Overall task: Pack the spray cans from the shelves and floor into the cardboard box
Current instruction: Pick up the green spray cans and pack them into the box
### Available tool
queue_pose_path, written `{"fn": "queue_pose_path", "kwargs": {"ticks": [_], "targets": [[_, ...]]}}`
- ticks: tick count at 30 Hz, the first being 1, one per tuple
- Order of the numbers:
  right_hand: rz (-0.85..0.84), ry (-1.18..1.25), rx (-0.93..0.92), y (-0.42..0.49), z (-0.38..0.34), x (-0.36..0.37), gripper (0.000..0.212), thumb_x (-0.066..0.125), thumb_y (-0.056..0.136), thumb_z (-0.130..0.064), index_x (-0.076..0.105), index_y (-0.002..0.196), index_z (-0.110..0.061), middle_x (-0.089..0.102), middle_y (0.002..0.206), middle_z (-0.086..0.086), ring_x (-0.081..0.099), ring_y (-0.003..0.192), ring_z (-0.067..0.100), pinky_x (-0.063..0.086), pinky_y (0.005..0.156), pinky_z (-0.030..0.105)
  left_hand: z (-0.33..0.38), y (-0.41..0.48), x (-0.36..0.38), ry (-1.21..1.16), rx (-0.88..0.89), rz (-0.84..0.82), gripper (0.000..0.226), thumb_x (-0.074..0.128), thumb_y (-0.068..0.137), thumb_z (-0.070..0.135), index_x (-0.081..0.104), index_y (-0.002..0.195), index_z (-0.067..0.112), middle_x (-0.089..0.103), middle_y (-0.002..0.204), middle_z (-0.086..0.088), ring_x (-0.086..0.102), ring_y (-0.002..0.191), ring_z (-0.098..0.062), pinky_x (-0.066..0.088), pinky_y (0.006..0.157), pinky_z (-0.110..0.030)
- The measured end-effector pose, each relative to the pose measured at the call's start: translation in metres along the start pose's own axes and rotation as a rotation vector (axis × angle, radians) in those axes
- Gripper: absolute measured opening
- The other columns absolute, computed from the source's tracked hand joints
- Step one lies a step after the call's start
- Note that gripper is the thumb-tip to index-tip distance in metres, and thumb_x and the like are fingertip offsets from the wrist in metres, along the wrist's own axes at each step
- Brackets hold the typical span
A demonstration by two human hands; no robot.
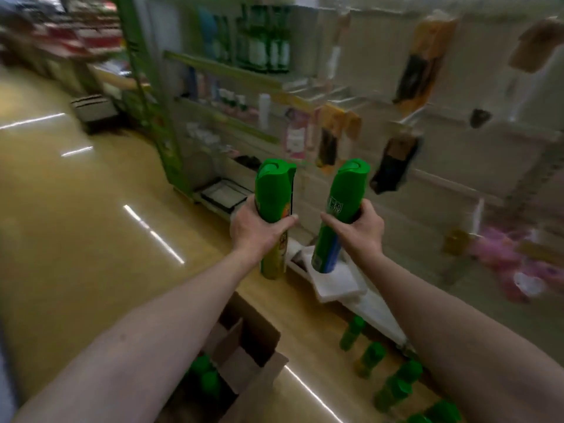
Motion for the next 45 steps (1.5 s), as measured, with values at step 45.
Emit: {"fn": "queue_pose_path", "kwargs": {"ticks": [45], "targets": [[-0.987, -0.505, 0.186, -0.142, 0.416, 0.521, 0.067, 0.091, 0.069, -0.032, 0.062, 0.125, -0.01, 0.063, 0.107, -0.006, 0.055, 0.104, 0.007, 0.043, 0.093, 0.023, -0.625, -0.242, 0.082, 0.077, -1.113, 0.089, 0.086, 0.099, 0.052, 0.033, 0.061, 0.129, 0.022, 0.053, 0.119, 0.016, 0.052, 0.112, -0.003, 0.031, 0.094, -0.004]]}}
Point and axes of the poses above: each hand's wrist, its own y-axis towards the middle knuckle, its own x-axis out of the palm, z = x × y, the point moved 3 cm from there along y, towards the middle knuckle
